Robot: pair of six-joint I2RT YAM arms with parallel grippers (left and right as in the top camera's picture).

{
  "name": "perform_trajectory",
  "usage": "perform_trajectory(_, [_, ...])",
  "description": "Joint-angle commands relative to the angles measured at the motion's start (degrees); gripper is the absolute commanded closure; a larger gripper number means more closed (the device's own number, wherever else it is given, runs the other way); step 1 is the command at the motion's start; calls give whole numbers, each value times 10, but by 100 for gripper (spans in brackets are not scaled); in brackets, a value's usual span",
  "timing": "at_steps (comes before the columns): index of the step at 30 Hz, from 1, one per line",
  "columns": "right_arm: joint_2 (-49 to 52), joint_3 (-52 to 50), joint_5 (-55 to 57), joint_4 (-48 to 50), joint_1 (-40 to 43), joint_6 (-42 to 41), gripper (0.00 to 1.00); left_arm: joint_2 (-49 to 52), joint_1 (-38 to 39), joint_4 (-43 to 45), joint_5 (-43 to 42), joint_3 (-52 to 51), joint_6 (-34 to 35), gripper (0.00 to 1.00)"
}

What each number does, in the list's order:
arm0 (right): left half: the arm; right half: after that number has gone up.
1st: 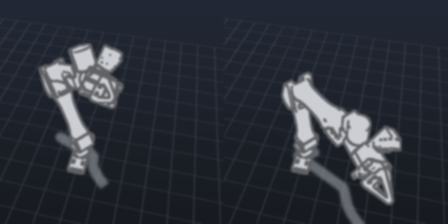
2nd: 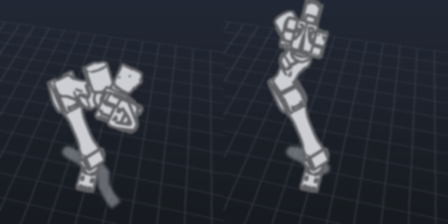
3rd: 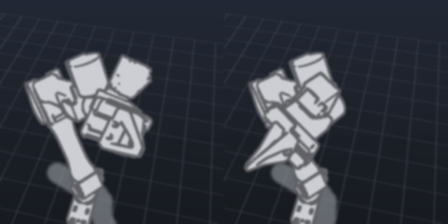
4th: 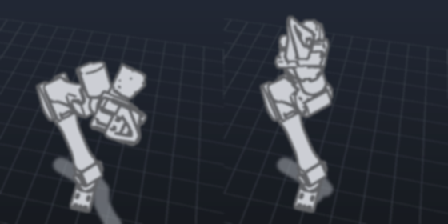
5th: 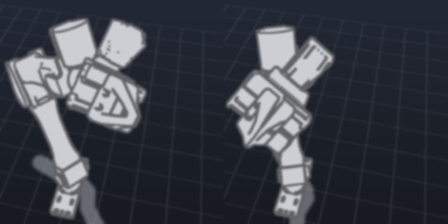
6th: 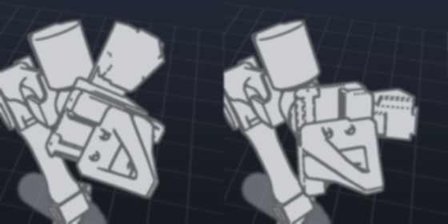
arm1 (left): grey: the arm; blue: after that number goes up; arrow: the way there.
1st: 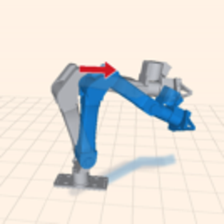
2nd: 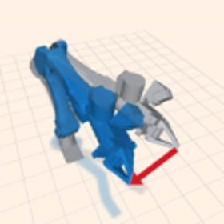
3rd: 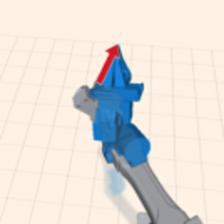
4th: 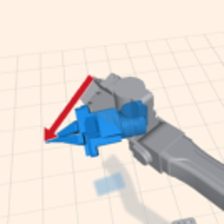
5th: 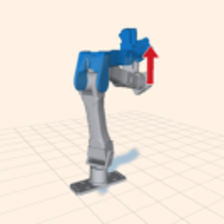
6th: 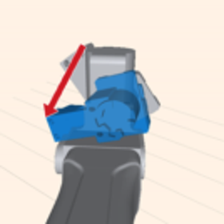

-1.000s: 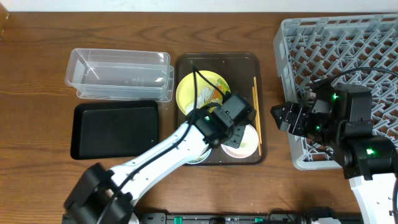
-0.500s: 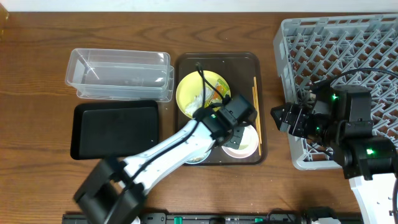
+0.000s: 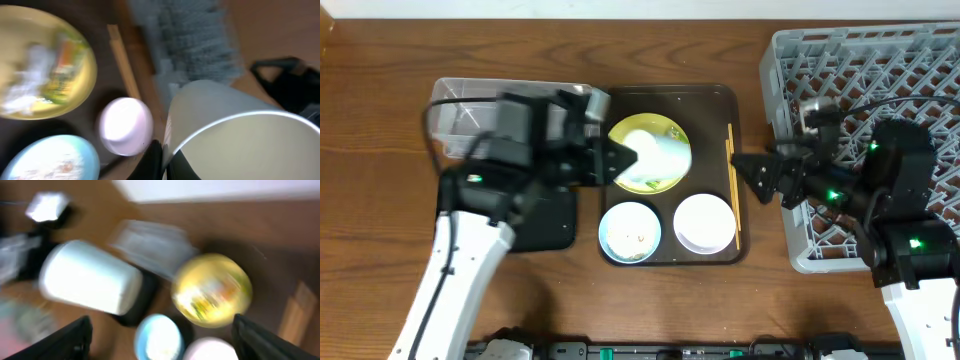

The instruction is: Sort waste into correct bins and load items into the dishwasher rack

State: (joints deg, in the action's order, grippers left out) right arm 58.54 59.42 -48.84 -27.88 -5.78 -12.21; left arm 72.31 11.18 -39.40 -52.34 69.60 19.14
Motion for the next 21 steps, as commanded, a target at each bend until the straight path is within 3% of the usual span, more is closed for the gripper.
perform_trajectory(1, [4, 9, -187, 48, -17, 45, 9, 0, -36, -2, -263, 8, -28, 94])
perform_trajectory(11, [49, 9, -190, 162, -122, 45, 8, 0, -39, -2, -328, 8, -28, 94])
perform_trajectory(21, [82, 9, -172, 229, -160, -6, 21, 0, -39, -2, -332, 8, -24, 94])
